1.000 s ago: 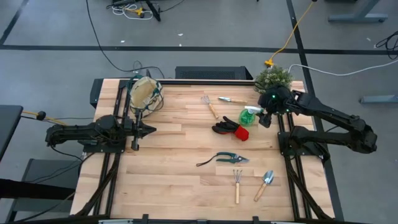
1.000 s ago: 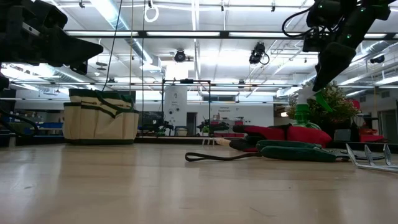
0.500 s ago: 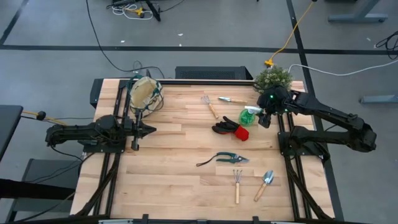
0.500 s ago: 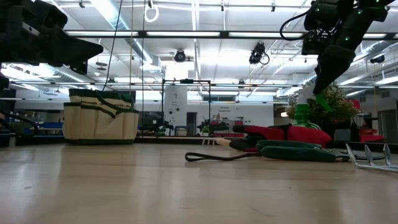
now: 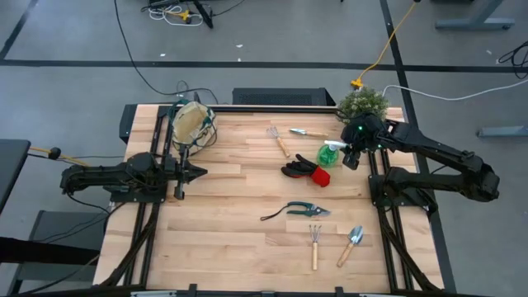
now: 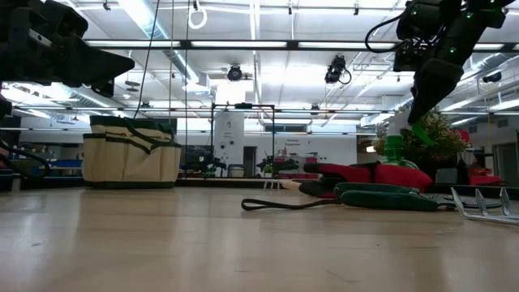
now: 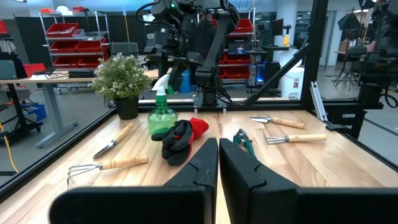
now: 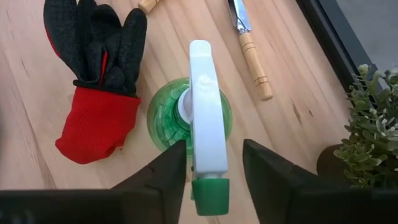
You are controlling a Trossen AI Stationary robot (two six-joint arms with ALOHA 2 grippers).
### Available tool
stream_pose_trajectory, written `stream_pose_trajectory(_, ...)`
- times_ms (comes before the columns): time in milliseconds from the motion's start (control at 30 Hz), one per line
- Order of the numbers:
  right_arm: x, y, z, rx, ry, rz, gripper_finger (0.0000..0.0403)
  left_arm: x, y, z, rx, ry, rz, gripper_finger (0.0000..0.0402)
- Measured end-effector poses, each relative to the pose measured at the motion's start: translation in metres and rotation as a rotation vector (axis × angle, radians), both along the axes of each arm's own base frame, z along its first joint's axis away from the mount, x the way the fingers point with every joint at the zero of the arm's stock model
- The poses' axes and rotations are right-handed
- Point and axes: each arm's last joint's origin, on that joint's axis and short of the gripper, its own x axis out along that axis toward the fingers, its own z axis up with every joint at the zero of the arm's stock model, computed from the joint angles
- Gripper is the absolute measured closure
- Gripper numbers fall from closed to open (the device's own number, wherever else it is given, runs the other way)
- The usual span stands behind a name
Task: Pick & Place Garden tools in Gardening bag
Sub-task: Put the green spray bottle into the gardening bag
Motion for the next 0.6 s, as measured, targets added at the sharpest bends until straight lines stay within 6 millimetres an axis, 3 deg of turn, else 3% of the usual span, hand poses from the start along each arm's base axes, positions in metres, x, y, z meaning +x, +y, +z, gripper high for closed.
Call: stream_pose_trajectory(600, 0.0000, 0.0000, 0.0001, 0.001, -0.001, 0.001, 0.0337, 0.0000, 0.0000, 0.0000, 0.000, 0.000, 0.000, 0.0381)
